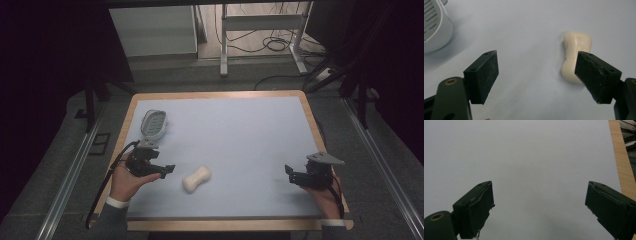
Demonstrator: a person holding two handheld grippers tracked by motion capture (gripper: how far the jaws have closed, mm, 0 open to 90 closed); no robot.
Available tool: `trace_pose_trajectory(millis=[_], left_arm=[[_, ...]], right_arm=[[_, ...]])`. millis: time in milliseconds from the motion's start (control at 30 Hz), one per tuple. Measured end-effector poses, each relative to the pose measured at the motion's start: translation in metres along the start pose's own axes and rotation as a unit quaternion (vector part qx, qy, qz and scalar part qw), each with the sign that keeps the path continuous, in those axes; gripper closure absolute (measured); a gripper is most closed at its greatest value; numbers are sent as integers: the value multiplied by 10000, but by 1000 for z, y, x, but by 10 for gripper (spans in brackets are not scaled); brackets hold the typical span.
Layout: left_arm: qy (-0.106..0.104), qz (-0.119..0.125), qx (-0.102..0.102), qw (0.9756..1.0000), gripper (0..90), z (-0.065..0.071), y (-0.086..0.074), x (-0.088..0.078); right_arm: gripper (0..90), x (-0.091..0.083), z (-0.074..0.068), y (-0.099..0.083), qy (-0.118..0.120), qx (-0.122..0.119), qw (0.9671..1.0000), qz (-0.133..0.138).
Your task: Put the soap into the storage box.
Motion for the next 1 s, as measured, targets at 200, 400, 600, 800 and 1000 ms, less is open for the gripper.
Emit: trace_pose_trajectory(millis=[200, 400, 600, 800, 1000], left_arm=[[-11, -28, 80, 10000, 192, 4, 7, -2], [-28, -84, 187, 9998, 189, 10, 11, 1], [-76, -109, 290, 9995, 186, 18, 17, 3], [-74, -184, 431, 9989, 183, 28, 17, 6], [-118, -251, 493, 9984, 180, 34, 18, 11]], right_arm=[[81, -1, 1, -1, -8, 32, 10000, -3], [82, -2, 1, 0, 5, 47, 10000, 31], [81, -3, 1, 1, 11, 33, 10000, 51], [81, -4, 2, 1, 7, 115, 9999, 108], [81, -4, 2, 1, 26, 166, 9998, 129]])
Point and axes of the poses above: each handheld gripper's, and its own axes: x roughly forward along the jaws, y roughly out of its top, z roughly to its right, the point moved 6 cm from there along x, roughly forward along the jaws, and after that the axes turned 14 degrees about y, right-handed, at the moved point
